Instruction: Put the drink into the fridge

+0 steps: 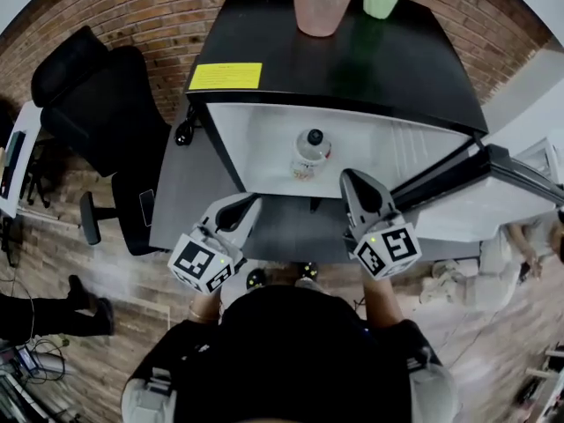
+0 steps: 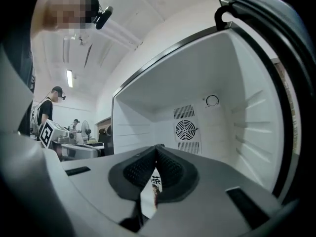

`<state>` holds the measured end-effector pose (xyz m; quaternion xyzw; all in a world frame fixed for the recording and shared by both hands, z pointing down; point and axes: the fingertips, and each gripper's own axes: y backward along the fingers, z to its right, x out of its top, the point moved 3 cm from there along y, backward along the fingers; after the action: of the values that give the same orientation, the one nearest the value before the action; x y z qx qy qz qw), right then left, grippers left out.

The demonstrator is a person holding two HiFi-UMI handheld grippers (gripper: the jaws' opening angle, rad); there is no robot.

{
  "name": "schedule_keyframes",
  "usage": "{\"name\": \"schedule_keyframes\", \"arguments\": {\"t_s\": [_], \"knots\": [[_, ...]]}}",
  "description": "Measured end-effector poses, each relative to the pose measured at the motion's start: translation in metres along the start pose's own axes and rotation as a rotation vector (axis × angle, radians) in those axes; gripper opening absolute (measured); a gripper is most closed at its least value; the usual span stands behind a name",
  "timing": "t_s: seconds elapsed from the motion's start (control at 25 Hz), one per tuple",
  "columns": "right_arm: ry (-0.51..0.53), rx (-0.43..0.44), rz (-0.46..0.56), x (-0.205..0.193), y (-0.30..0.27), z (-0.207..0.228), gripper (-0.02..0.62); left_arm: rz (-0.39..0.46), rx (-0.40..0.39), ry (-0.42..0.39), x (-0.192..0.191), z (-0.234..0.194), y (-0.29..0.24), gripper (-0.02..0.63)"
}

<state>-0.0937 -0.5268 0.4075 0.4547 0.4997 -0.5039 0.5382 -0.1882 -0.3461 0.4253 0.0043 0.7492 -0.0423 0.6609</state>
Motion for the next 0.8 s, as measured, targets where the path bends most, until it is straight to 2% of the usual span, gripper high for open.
{"name": "schedule_keyframes", "arguments": {"t_s": [0.28,0.44,0.8], "knots": [[-0.061,-0.036,-0.027,-0.021,0.025,-0.009,0.000,-0.009,-0.049,-0.005,-0.001,0.004,-0.016,-0.003],[-0.047,-0.042,-0.056,-0.029,0.028,-0.012,-0.002,-0.014,-0.068,-0.007,-0.001,0.006,-0.021,-0.003],[-0.045,-0.027,-0.055,-0.029,0.026,-0.016,-0.002,-0.019,-0.070,-0.005,-0.003,0.006,-0.022,-0.003]]}}
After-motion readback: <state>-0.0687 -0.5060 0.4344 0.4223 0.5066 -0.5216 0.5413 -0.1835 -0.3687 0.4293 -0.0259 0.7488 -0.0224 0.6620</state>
